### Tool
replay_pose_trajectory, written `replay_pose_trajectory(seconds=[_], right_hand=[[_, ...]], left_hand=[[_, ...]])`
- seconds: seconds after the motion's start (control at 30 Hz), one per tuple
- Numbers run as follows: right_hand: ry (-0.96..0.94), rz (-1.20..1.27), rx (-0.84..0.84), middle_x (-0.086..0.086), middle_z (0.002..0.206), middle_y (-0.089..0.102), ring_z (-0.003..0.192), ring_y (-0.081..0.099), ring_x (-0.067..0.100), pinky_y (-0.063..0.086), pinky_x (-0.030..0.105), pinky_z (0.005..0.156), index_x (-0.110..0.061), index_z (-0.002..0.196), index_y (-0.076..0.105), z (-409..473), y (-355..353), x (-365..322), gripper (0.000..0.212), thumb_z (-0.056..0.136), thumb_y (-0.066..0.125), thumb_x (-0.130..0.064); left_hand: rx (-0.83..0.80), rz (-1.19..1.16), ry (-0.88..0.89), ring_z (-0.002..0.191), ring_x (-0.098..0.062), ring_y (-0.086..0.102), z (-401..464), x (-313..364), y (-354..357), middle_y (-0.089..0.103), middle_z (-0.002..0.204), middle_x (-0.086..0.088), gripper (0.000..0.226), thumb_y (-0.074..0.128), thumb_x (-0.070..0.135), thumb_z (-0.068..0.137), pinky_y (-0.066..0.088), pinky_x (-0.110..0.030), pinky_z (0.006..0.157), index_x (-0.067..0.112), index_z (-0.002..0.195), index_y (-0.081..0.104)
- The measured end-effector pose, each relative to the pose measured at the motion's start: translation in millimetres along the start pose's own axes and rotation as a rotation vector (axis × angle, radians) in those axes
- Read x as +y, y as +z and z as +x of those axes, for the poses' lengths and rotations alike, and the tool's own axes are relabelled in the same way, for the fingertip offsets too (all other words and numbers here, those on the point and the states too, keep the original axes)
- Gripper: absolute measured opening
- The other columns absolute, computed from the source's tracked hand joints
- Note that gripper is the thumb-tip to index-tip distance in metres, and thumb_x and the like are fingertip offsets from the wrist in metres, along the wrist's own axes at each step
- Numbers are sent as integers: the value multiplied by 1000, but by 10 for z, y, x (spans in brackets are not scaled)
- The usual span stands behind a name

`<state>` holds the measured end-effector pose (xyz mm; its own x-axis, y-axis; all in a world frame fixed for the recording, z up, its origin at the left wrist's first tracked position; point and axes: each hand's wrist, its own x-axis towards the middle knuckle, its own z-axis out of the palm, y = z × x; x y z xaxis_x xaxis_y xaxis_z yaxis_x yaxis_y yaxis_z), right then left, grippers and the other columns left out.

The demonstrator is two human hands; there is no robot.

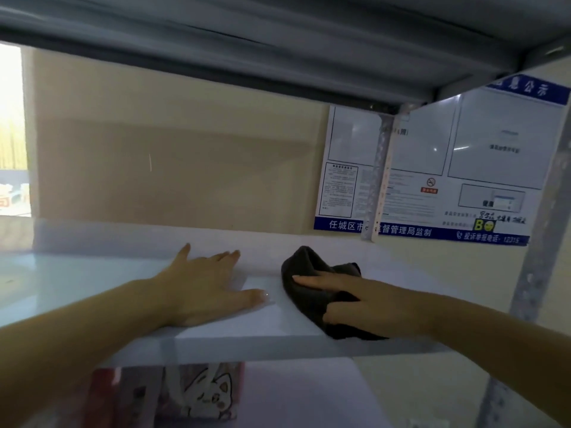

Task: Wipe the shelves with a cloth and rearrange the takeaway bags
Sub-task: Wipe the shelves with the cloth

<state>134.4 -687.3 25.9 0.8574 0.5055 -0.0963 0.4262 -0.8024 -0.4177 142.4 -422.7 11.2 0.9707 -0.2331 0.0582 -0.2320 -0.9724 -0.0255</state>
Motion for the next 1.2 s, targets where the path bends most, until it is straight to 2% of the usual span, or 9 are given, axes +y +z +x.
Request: replay_pose_trajectory(seconds=[0.2,0.27,0.37,0.6,0.73,0.87,0.97,1.1,1.2], right_hand=[[115,-46,120,-18,134,33,104,45,0,32,9,84,-58,140,21,13,0,-8,52,94,44,-48],[120,-69,133,-8,149,31,121,45,10,31,17,95,-51,145,19,157,-4,-69,54,95,41,-48],[132,-85,119,-1,159,12,142,23,21,19,29,108,-43,149,15,462,38,-324,55,98,35,-44],[-71,-119,44,-8,159,12,144,18,23,16,38,115,-52,145,19,890,388,-1013,62,89,46,-54],[-119,-62,17,-23,144,23,126,33,7,28,19,101,-57,141,22,490,380,-945,58,93,49,-44],[-60,-64,14,-26,130,24,112,38,2,31,9,82,-63,138,21,366,361,-953,56,93,48,-41],[-16,-79,5,-17,139,28,118,34,3,26,18,95,-59,141,20,564,316,-997,57,94,47,-40],[8,-124,34,-4,156,18,137,27,18,19,30,110,-54,144,18,1138,240,-946,55,95,42,-44],[16,-157,30,-3,159,12,143,20,23,13,36,117,-55,144,16,1573,168,-861,53,95,36,-51]], left_hand=[[27,93,-6,145,-7,13,-278,-531,2,9,160,10,109,3,94,64,-14,-45,117,31,151,-13],[18,96,-49,145,-6,14,-446,-756,-1,13,159,12,113,-2,97,58,-13,-43,118,33,150,-15],[-2,74,-121,145,-6,17,-629,-981,-7,13,158,14,126,-10,97,47,-8,-45,118,29,153,-5],[77,32,-94,141,-10,29,-610,-1072,42,28,155,12,125,-6,96,51,4,-46,119,26,152,18],[67,-23,-91,143,-8,25,-652,-1311,30,25,155,16,119,-5,96,53,1,-47,119,33,151,20],[112,-106,-22,124,-12,47,-676,-1428,69,54,128,15,89,-2,99,52,24,-35,103,40,106,36],[134,-173,17,108,-15,55,-688,-1418,80,58,117,9,83,7,100,56,36,-31,97,34,99,36],[120,-174,-24,118,-21,52,-697,-1401,77,47,106,14,81,9,98,57,33,-30,95,31,97,31],[87,-165,-45,125,-16,46,-714,-1394,66,53,124,13,103,6,96,54,26,-35,103,23,112,50]])
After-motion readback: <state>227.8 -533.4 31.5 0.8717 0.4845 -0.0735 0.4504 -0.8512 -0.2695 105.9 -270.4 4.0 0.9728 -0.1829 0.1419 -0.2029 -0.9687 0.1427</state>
